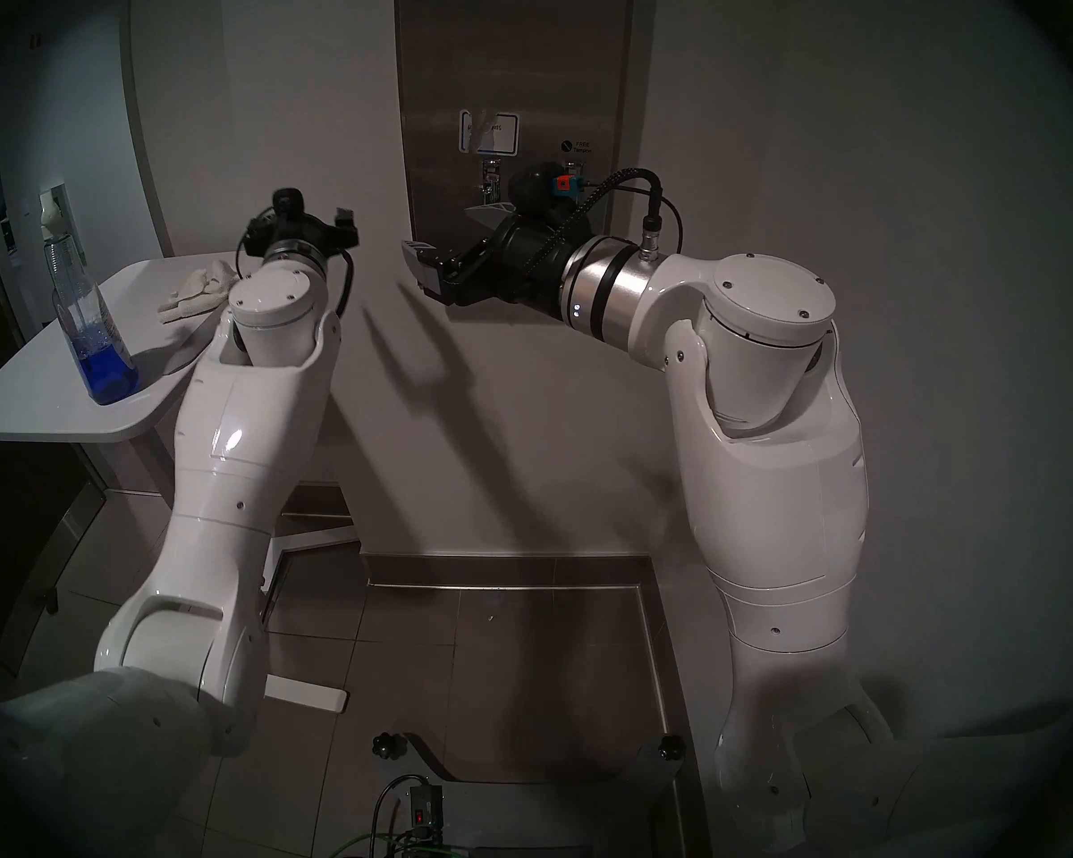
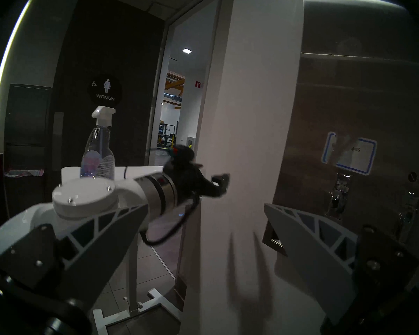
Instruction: Pick up the cloth and wipe the surface
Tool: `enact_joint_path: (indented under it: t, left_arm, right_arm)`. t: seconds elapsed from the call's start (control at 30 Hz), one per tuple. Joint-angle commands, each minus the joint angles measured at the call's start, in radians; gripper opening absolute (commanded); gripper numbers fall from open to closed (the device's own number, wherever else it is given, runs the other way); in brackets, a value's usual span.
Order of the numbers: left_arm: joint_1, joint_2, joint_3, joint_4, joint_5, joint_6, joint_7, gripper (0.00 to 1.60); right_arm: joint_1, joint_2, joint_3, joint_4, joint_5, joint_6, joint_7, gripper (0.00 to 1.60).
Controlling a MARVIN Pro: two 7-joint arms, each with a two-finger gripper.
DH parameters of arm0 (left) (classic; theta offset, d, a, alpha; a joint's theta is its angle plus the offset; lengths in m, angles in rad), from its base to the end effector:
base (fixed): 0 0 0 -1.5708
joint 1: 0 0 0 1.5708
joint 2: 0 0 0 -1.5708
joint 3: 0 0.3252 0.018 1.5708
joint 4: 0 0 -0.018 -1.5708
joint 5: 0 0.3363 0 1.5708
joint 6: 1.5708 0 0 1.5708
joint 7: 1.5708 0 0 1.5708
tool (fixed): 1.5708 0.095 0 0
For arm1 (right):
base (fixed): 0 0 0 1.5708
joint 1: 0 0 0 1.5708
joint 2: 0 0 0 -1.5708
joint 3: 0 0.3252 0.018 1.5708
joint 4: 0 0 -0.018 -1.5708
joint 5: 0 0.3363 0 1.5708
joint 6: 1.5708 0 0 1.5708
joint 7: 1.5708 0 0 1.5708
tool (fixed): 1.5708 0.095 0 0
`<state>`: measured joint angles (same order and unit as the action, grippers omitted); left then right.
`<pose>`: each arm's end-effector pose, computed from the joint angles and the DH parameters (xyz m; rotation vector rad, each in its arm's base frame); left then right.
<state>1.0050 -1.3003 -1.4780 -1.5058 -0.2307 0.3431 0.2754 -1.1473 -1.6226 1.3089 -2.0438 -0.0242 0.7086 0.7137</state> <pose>0.5810 0.0870 -0.1020 -1.9211 -0.1833 -2.2242 0.4155 0.1720 -0.0293 -1.5131 -0.9820 -1.8248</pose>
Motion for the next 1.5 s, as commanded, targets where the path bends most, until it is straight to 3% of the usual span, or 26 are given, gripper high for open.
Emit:
enact_joint_path:
  t: [0.0, 0.43, 0.93, 1.2, 1.47]
  left_arm:
    - [0.124, 0.007, 0.007, -0.120, -0.036, -0.016, -0.056, 1.60]
    - [0.247, 0.054, -0.006, -0.237, -0.075, -0.080, -0.142, 1.60]
    - [0.417, 0.119, -0.068, -0.420, -0.118, -0.141, -0.239, 1.60]
    - [0.485, 0.136, -0.103, -0.491, -0.142, -0.138, -0.268, 1.60]
    - [0.557, 0.148, -0.142, -0.579, -0.169, -0.101, -0.277, 1.60]
  right_arm:
    - [0.039, -0.004, 0.012, 0.012, -0.005, -0.018, -0.005, 1.60]
    - [-0.043, 0.033, 0.017, 0.036, -0.095, -0.013, -0.087, 1.60]
    - [-0.092, -0.002, 0.019, 0.005, -0.144, -0.039, -0.177, 1.60]
    - [-0.120, -0.043, 0.004, -0.005, -0.260, -0.021, -0.331, 1.60]
    - [-0.167, -0.030, -0.041, -0.042, -0.287, -0.007, -0.464, 1.60]
